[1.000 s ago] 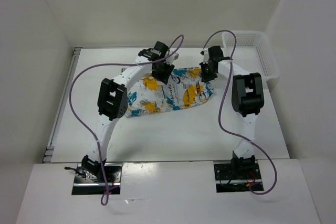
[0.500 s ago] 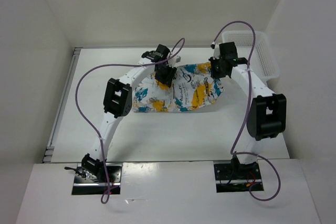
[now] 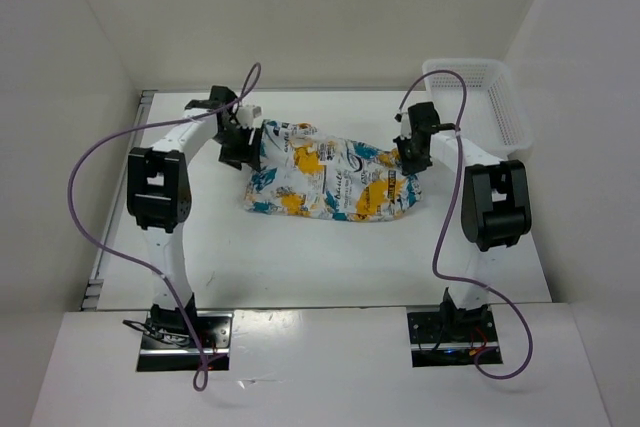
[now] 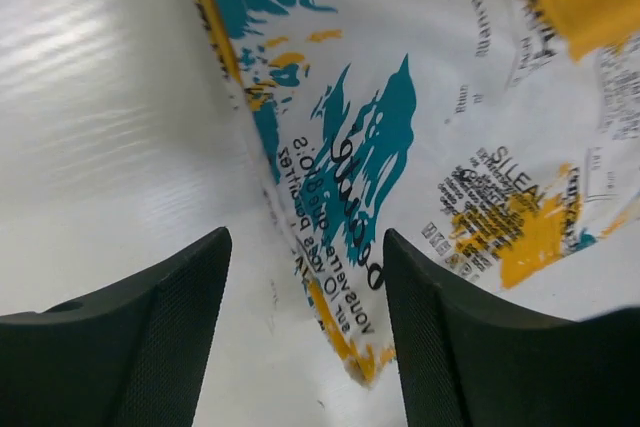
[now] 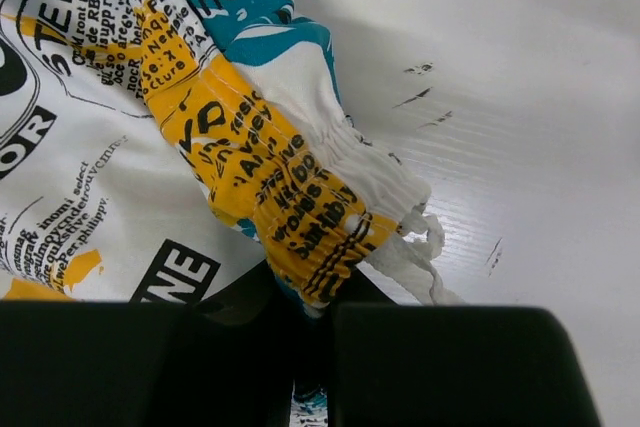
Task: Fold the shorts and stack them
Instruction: Fold the shorts
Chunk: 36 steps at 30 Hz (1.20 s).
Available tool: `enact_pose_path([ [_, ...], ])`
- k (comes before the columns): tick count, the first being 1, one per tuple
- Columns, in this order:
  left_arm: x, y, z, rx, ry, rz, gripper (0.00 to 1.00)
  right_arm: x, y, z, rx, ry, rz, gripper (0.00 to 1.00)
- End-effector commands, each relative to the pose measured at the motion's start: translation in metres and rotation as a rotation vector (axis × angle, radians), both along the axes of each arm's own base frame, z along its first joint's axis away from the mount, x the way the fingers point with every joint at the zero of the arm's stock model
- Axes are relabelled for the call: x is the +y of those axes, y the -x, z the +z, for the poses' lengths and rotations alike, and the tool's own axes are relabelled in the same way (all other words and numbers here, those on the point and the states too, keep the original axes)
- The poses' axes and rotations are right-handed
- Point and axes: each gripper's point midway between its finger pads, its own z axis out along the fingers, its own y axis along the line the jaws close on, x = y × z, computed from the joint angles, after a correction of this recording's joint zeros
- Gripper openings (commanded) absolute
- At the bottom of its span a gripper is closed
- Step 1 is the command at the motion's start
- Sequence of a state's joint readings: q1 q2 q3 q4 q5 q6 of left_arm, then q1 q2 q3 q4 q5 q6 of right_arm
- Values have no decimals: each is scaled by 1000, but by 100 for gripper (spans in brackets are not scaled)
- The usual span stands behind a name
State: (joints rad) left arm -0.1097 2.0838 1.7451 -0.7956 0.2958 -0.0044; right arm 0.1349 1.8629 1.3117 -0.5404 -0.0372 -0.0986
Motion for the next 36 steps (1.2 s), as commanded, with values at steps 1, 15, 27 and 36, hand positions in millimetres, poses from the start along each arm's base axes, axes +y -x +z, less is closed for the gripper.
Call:
enact_pose_path([
  [1, -21, 22, -38, 115, 6, -56, 70, 3, -20, 17, -79, -21, 11, 0],
  [15, -8, 36, -103, 301, 99, -12, 39, 11, -22, 21, -85, -53, 40, 2],
  [27, 14, 15, -37, 185, 202, 44, 0, -25, -77, 139, -414, 129, -43, 88],
  [36, 21, 4, 41, 24, 214, 44, 0, 91, 4, 48, -148, 37, 398, 9],
])
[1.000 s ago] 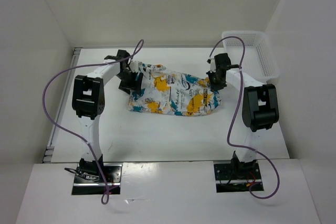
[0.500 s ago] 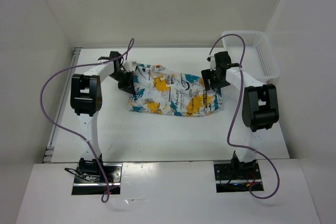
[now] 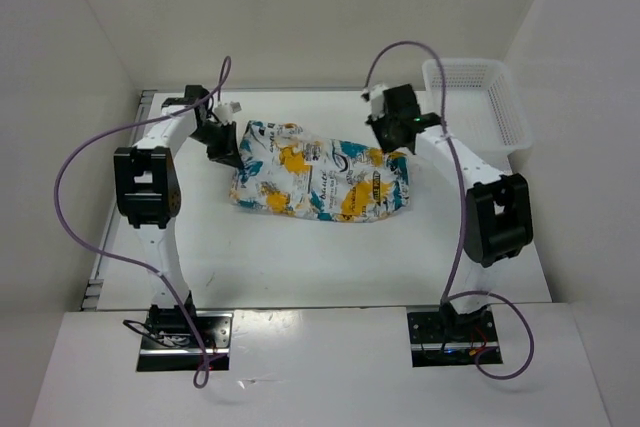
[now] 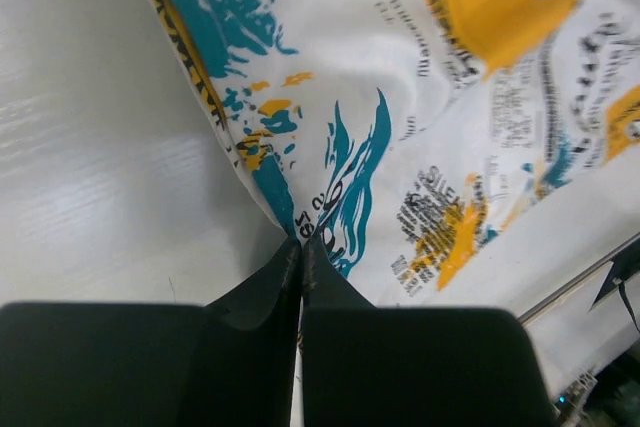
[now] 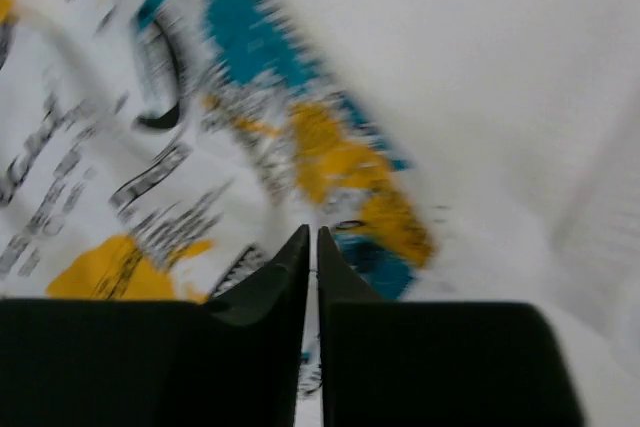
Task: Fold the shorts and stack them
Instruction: Fold the shorts
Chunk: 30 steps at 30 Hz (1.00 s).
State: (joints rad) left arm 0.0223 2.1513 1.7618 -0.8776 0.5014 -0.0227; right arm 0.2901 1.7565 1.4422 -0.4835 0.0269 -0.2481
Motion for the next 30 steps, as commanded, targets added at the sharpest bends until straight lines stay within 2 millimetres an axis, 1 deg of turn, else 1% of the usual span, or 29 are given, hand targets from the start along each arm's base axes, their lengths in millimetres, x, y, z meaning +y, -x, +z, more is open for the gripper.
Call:
enact_pose_path([
  [1, -3, -5, 53, -126, 17, -27, 0, 38, 55, -74, 249, -5, 173, 5],
  [2, -2, -2, 55, -124, 7, -24, 0, 39, 59, -84, 285, -9, 169, 1],
  [3, -2, 1, 60, -125, 6, -24, 0, 39, 60, -93, 309, -8, 160, 0],
  [4, -2, 1, 60, -125, 6, -24, 0, 40, 60, -110, 353, -10, 138, 0],
  [5, -2, 2, 67, -128, 6, -24, 0, 40, 56, -118, 360, -5, 119, 0],
  [6, -2, 2, 70, -130, 6, -24, 0, 43, 49, -119, 359, -13, 109, 0],
  [7, -2, 2, 70, -130, 6, -24, 0, 44, 42, -124, 354, -13, 91, 0],
  [8, -3, 3, 73, -129, 15, -27, 0, 45, 36, -137, 366, -14, 55, 0],
  [9, -6, 2, 80, -137, 31, -32, 0, 50, 24, -131, 343, -32, 44, 0],
  [10, -8, -1, 85, -152, 42, -36, 0, 51, 17, -131, 336, -32, 28, 0],
  [11, -14, 0, 88, -142, 53, -49, 0, 59, 13, -137, 338, -45, 19, 0],
  [12, -15, -4, 94, -154, 62, -52, 0, 65, 1, -129, 313, -64, 9, 0],
  [13, -33, -11, 116, -202, 99, -93, 0, 75, 0, -129, 318, -89, 17, 0],
  [14, -42, -15, 131, -243, 125, -117, 0, 85, 1, -135, 337, -111, 15, 0],
  [15, -52, -18, 140, -269, 152, -142, 0, 95, -4, -130, 327, -133, 23, 0],
  [16, -76, -13, 149, -275, 202, -199, 0, 107, -1, -131, 334, -146, 38, 0],
  [17, -90, -10, 161, -295, 227, -233, 0, 117, 1, -133, 347, -164, 52, 0],
  [18, -104, -12, 173, -331, 252, -270, 0, 126, 0, -134, 352, -180, 58, 0],
  [19, -118, -8, 174, -320, 283, -303, 0, 133, 1, -134, 356, -189, 75, 0],
  [20, -143, 2, 183, -323, 341, -369, 0, 142, 2, -129, 353, -205, 99, 0],
  [21, -156, 5, 186, -332, 358, -401, 0, 153, 5, -127, 366, -230, 119, 0],
  [22, -168, 1, 190, -355, 364, -428, 0, 158, 4, -123, 366, -250, 122, 0],
  [23, -187, 6, 192, -364, 372, -470, 0, 160, 4, -117, 361, -262, 131, 0],
  [24, -196, 3, 181, -353, 366, -483, 0, 162, 1, -99, 335, -280, 129, 0],
  [25, -205, 3, 180, -356, 369, -500, 0, 164, -3, -85, 307, -292, 135, 0],
  [26, -219, 5, 184, -380, 368, -529, 0, 164, -4, -73, 287, -301, 139, 0],
  [27, -227, 5, 175, -364, 370, -543, 0, 160, -8, -49, 229, -303, 116, 0],
  [29, -240, 8, 172, -364, 375, -567, 0, 144, -13, -25, 185, -311, 75, 0],
  [30, -244, 8, 168, -363, 366, -573, 0, 120, -23, -15, 149, -287, 12, 0],
])
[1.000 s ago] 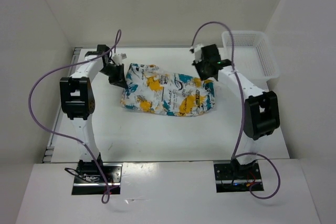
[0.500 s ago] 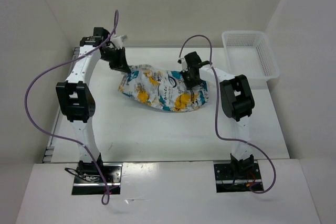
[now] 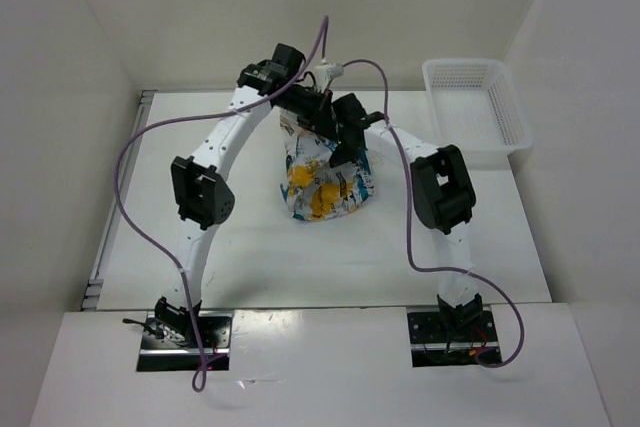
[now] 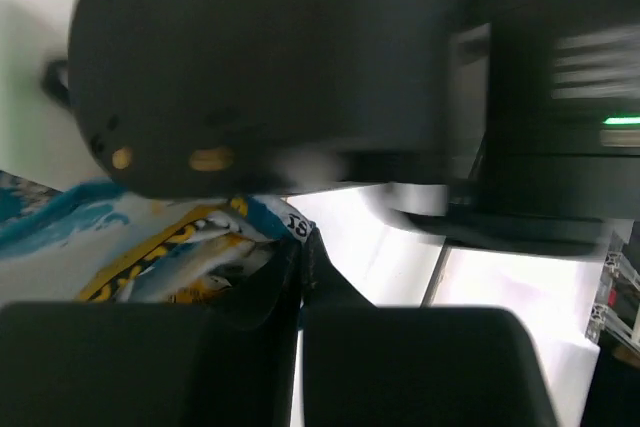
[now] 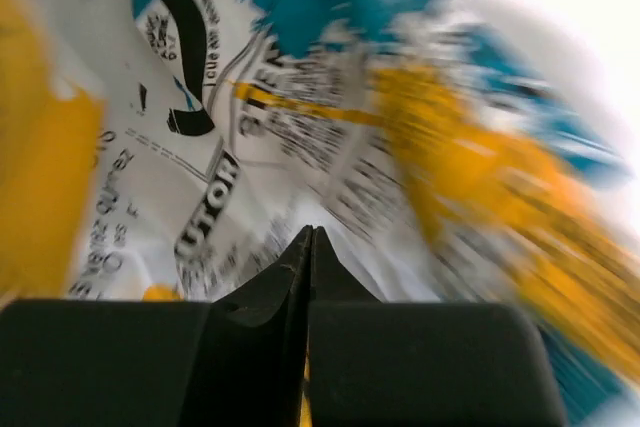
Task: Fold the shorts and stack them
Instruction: Fold the shorts
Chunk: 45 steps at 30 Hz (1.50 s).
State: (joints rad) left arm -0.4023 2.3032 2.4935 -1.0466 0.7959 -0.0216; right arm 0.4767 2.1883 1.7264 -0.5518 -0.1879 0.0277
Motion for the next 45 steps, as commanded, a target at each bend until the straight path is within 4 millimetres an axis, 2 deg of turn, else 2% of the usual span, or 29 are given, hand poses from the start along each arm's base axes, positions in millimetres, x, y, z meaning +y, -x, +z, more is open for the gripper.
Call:
enact_pose_path([
  [1, -10, 0, 0, -16, 23, -41, 0, -44, -29, 103, -193, -44, -160, 0],
  [2, -10, 0, 0, -16, 23, -41, 0, -74, -39, 110, -205, -29, -225, 0],
  [3, -13, 2, -1, -20, 14, -43, 0, -93, -41, 122, -226, -14, -255, 0],
  [5, -16, -1, -8, -29, -6, -36, 0, -137, -44, 122, -206, 13, -330, 2],
  [8, -35, 8, -22, -15, -20, -73, 0, -167, -46, 122, -229, 59, -366, 2],
  [13, -73, 31, -58, 32, -44, -158, 1, -189, -39, 114, -237, 106, -358, 2],
  [14, -79, 35, -72, 55, -57, -172, 7, -197, -40, 119, -249, 110, -368, 3],
  [16, -95, 47, -93, 89, -69, -211, 29, -208, -40, 116, -245, 130, -380, 7],
  [18, -104, 54, -105, 105, -70, -235, 57, -216, -40, 118, -261, 145, -371, 9],
  [21, -110, 64, -100, 121, -40, -268, 88, -229, -42, 130, -305, 184, -380, 11],
  [22, -111, 67, -87, 113, -15, -280, 93, -234, -44, 137, -329, 185, -383, 11],
  [24, -111, 71, -40, 37, 49, -297, 100, -236, -43, 142, -342, 198, -384, 14],
  [25, -106, 78, -8, -9, 73, -298, 100, -236, -45, 146, -354, 200, -379, 14],
  [26, -104, 80, 17, -59, 100, -300, 100, -235, -44, 151, -364, 194, -365, 15],
  [27, -99, 87, 30, -66, 104, -300, 100, -233, -46, 155, -374, 184, -361, 15],
  [28, -91, 98, 60, -109, 127, -301, 100, -231, -48, 159, -382, 172, -354, 17],
  [29, -76, 87, 65, -129, 99, -246, 100, -223, -49, 165, -388, 139, -317, 20],
  [30, -61, 88, 68, -125, 77, -213, 100, -218, -47, 168, -384, 125, -291, 23],
  [31, -38, 70, 61, -121, 36, -138, 100, -213, -50, 174, -391, 101, -274, 28],
  [33, -7, 60, 54, -98, -1, -61, 100, -187, -48, 185, -414, 74, -171, 31],
  [34, 8, 57, 28, -25, -36, -32, 100, -175, -47, 190, -433, 76, -132, 32],
  [35, 31, 46, 18, 3, -58, 27, 100, -146, -45, 193, -452, 84, -67, 32],
  [36, 39, 50, 18, 26, -48, 33, 100, -136, -44, 198, -473, 108, -47, 33],
  [37, 48, 56, 1, 88, -62, 42, 100, -121, -45, 200, -484, 105, -12, 33],
  [39, 59, 50, -17, 96, -83, 76, 100, -88, -41, 200, -481, 54, 29, 35],
  [40, 68, 45, -29, 89, -115, 110, 100, -76, -44, 190, -464, 47, 54, 38],
  [41, 78, 41, -62, 97, -189, 150, 100, -60, -40, 180, -442, 41, 79, 40],
  [44, 93, 38, -111, 140, -273, 191, 100, -35, -43, 148, -394, 49, 125, 40],
  [45, 101, 38, -139, 175, -314, 208, 100, -22, -41, 144, -389, 47, 148, 40],
])
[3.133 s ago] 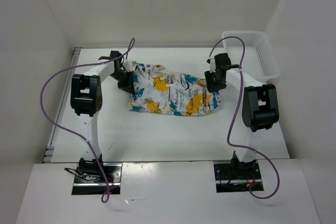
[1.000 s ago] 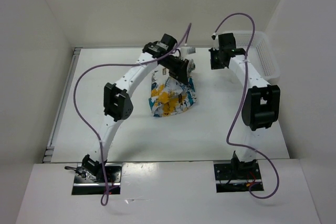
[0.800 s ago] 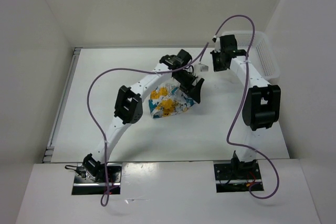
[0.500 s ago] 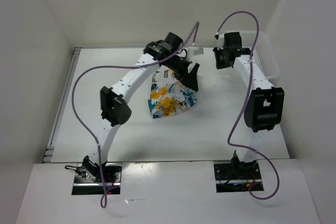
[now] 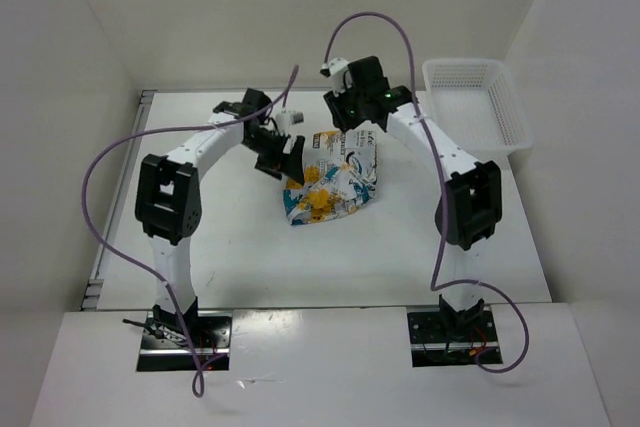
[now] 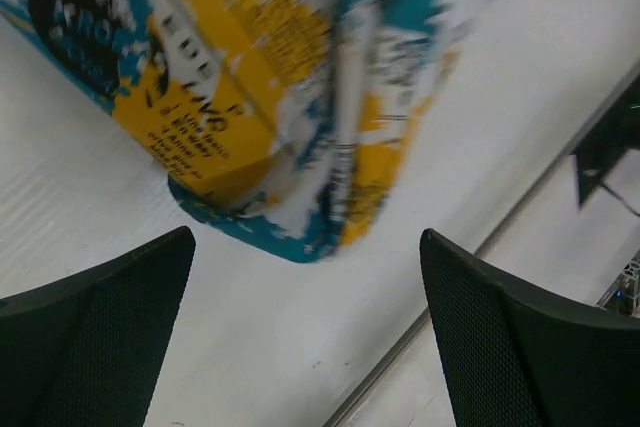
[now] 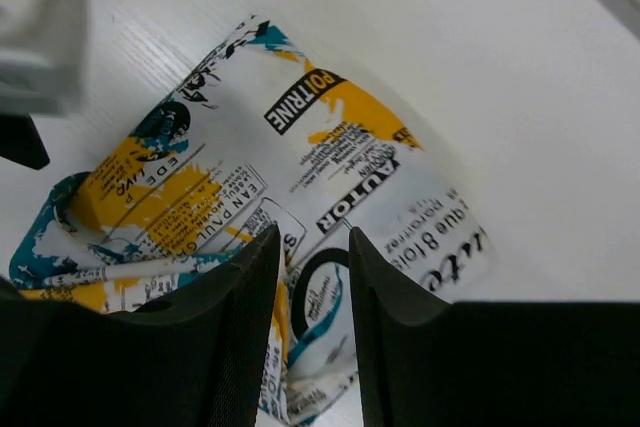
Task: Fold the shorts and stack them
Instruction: Fold the shorts
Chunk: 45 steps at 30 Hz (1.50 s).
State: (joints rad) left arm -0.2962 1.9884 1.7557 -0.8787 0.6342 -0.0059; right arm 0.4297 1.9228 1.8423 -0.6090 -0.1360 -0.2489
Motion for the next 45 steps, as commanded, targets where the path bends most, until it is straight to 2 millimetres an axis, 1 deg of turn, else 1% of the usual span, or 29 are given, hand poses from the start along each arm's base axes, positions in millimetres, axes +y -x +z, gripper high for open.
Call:
enact_pose_path([
  [1, 13, -7, -60, 15, -122, 31, 100, 20, -11, -40, 54, 25, 31, 40],
  [2, 15, -7, -74, 35, -146, 35, 100, 27, -10, -45, 60, 28, 42, 38],
  [5, 23, -6, -93, 39, -193, 50, 100, 47, -3, -62, 83, 42, 69, 30],
  [7, 23, -6, -96, 37, -192, 50, 100, 51, 7, -75, 113, 58, 84, 25],
  [8, 25, -1, -103, 60, -200, 48, 100, 55, 13, -86, 133, 70, 96, 23],
  [9, 25, -1, -103, 60, -200, 48, 100, 52, 18, -96, 153, 88, 103, 21],
  [11, 27, 4, -112, 85, -208, 45, 100, 60, 35, -109, 188, 109, 143, 12],
  [13, 22, 13, -117, 124, -179, 30, 100, 52, 47, -124, 228, 138, 150, 3],
  [15, 23, 14, -119, 142, -159, 31, 95, 43, 60, -129, 250, 172, 173, 0],
  [17, 20, 21, -120, 178, -141, 21, 86, 37, 69, -128, 253, 189, 203, 0],
  [18, 20, 21, -120, 179, -141, 21, 76, 30, 78, -135, 280, 212, 213, 0],
  [22, 23, 24, -122, 228, -115, 29, 54, 21, 97, -136, 301, 239, 267, 0],
  [25, 26, 19, -120, 220, -112, 40, 35, 12, 110, -121, 283, 262, 318, 0],
  [26, 25, 20, -119, 223, -103, 38, 25, 9, 113, -119, 277, 267, 328, 0],
  [27, 25, 20, -119, 223, -103, 38, 21, 7, 116, -105, 240, 266, 343, 0],
  [28, 25, 20, -119, 223, -103, 38, 19, 8, 122, -102, 229, 270, 360, 0],
  [29, 25, 20, -119, 223, -103, 38, 19, 6, 133, -107, 241, 284, 381, 0],
  [30, 25, 20, -119, 223, -103, 38, 19, 1, 136, -99, 213, 295, 389, 0],
  [31, 25, 20, -119, 223, -103, 38, 20, -1, 143, -102, 214, 314, 400, 0],
  [32, 26, 22, -119, 232, -106, 38, 23, -8, 157, -117, 252, 340, 408, 0],
  [33, 25, 22, -118, 234, -97, 35, 34, -14, 163, -123, 268, 357, 404, 0],
  [34, 23, 23, -116, 238, -84, 32, 39, -22, 172, -135, 291, 375, 401, 0],
  [36, 20, 26, -110, 246, -62, 25, 46, -26, 181, -146, 313, 395, 407, 0],
  [38, 19, 28, -106, 249, -52, 22, 67, -28, 180, -149, 309, 402, 401, 0],
  [39, 19, 28, -103, 253, -53, 22, 73, -28, 176, -146, 291, 410, 401, 0],
  [41, 15, 25, -83, 214, -24, 17, 78, -23, 164, -134, 247, 406, 386, 0],
  [42, 12, 22, -71, 190, 1, 11, 80, -16, 154, -117, 199, 385, 380, 0],
  [44, 11, 18, -49, 131, 17, 9, 81, -7, 152, -103, 192, 350, 400, 0],
  [45, 10, 14, -41, 105, 25, 8, 81, 2, 146, -87, 163, 317, 412, 0],
])
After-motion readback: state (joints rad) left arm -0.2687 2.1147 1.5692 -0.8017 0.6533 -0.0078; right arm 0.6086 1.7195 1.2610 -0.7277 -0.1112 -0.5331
